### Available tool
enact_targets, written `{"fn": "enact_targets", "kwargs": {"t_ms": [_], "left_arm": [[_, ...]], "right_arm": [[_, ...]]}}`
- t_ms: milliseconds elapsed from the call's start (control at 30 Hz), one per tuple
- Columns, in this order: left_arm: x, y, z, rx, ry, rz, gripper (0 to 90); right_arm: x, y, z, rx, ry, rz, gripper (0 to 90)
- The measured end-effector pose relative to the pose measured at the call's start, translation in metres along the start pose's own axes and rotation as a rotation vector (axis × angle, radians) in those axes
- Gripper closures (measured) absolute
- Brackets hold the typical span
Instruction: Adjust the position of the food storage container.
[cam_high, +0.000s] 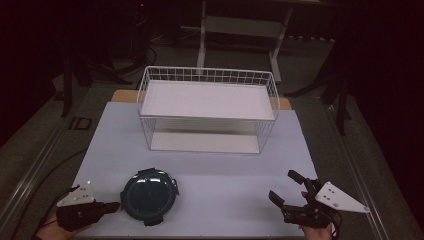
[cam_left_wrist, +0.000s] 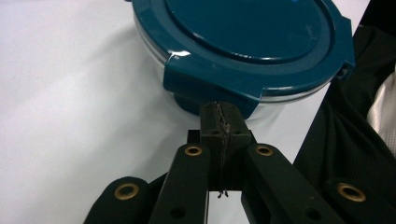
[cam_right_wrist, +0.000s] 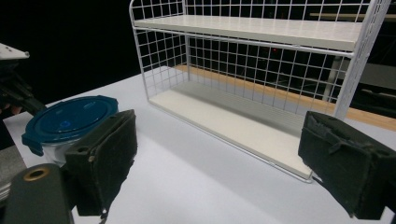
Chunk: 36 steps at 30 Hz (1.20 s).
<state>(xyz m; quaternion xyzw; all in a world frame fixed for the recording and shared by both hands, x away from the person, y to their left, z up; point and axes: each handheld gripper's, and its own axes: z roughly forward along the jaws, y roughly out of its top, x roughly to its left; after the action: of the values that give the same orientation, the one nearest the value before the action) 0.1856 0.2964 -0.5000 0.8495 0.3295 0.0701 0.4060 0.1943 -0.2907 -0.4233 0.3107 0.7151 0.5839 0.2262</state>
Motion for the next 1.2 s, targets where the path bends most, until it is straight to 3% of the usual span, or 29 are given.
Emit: {"fn": "enact_targets", "kwargs": {"t_ms": [167, 500, 600, 667, 800, 867, 1033, 1200], "left_arm": [[0.001, 0.006, 0.001, -0.003, -0.005, -0.003, 90.0], [0.001, 0.027, 0.023, 0.016, -0.024, -0.011, 90.0], [-0.001, 0.033, 0.030, 0.022, -0.029, 0.004, 90.0], [-0.003, 0.037, 0.031, 0.039, -0.009, 0.025, 90.0], [-0.003, 0.034, 0.032, 0.063, 0.009, 0.012, 90.0], [-0.003, 0.032, 0.034, 0.069, -0.001, 0.002, 90.0], [-0.004, 0.033, 0.043, 0.114, 0.010, 0.013, 90.0], [-0.005, 0.041, 0.048, 0.117, -0.002, 0.014, 90.0]], "right_arm": [[-0.001, 0.000, 0.002, -0.001, 0.005, 0.008, 11.4], [0.001, -0.001, 0.003, 0.007, 0.009, 0.006, 11.4], [0.001, -0.001, 0.003, 0.013, 0.011, 0.006, 11.4], [0.000, -0.002, 0.004, 0.014, 0.013, 0.007, 11.4], [-0.001, -0.002, 0.002, 0.009, 0.008, 0.009, 11.4], [-0.002, -0.002, 0.002, 0.005, 0.009, 0.012, 11.4], [-0.001, -0.002, 0.002, 0.007, 0.013, 0.013, 11.4], [-0.001, -0.002, 0.002, 0.005, 0.010, 0.012, 11.4]]}}
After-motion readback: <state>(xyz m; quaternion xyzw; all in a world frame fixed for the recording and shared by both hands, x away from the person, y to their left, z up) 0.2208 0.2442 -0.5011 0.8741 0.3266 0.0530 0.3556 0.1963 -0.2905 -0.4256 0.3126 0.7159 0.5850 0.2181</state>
